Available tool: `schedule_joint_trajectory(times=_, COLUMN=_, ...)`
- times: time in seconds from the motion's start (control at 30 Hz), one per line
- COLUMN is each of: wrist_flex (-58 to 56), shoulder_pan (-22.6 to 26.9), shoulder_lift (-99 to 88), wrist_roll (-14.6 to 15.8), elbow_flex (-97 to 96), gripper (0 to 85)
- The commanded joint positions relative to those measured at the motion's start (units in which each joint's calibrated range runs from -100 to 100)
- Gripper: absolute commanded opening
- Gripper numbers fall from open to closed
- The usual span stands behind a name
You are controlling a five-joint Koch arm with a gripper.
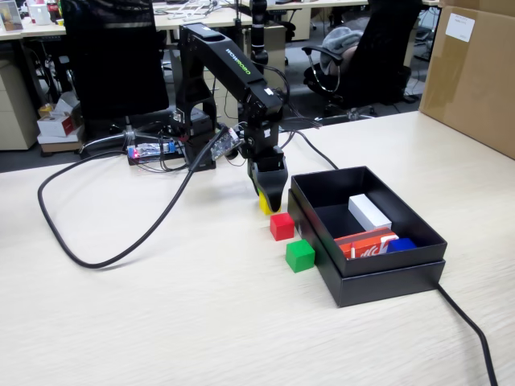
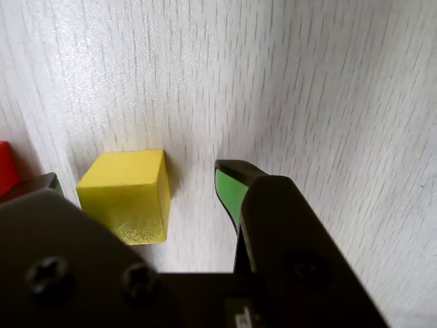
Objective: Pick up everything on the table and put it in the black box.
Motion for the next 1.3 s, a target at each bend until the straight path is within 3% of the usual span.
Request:
schedule_joint_trajectory(times=0.0, wrist_flex=0.25, shoulder_pan=0.15, shoulder_lift=0.64, wrist_roll=-0.39, elbow_flex=4.31, gripper=44.4)
schedule_joint_trajectory(times=0.13, wrist_flex=0.25, shoulder_pan=0.1, shoulder_lift=3.05, wrist_roll=-1.07, elbow_flex=5.58, gripper=41.9)
schedule_joint_trajectory(times=0.37, wrist_flex=0.25, shoulder_pan=-0.2, shoulder_lift=6.26, wrist_roll=-1.51, elbow_flex=6.57, gripper=30.2)
schedule_joint_trajectory(times=0.43, wrist_flex=0.25, shoulder_pan=-0.24, shoulder_lift=7.07, wrist_roll=-1.51, elbow_flex=6.66, gripper=24.7)
schedule_joint_trajectory(times=0.53, wrist_flex=0.68, shoulder_pan=-0.49, shoulder_lift=7.76, wrist_roll=-1.12, elbow_flex=7.03, gripper=6.8)
schedule_joint_trajectory(times=0.57, wrist_flex=0.94, shoulder_pan=-0.59, shoulder_lift=7.76, wrist_roll=-1.03, elbow_flex=6.85, gripper=4.4)
schedule_joint_trajectory(times=0.9, wrist_flex=-3.3, shoulder_pan=-1.66, shoulder_lift=-5.9, wrist_roll=-1.42, elbow_flex=5.85, gripper=4.3)
schedule_joint_trajectory(times=1.1, wrist_flex=-4.94, shoulder_pan=-1.9, shoulder_lift=-21.73, wrist_roll=-3.08, elbow_flex=8.93, gripper=4.4)
schedule_joint_trajectory(times=1.27, wrist_flex=-4.68, shoulder_pan=-0.78, shoulder_lift=-22.88, wrist_roll=-5.42, elbow_flex=19.99, gripper=4.4)
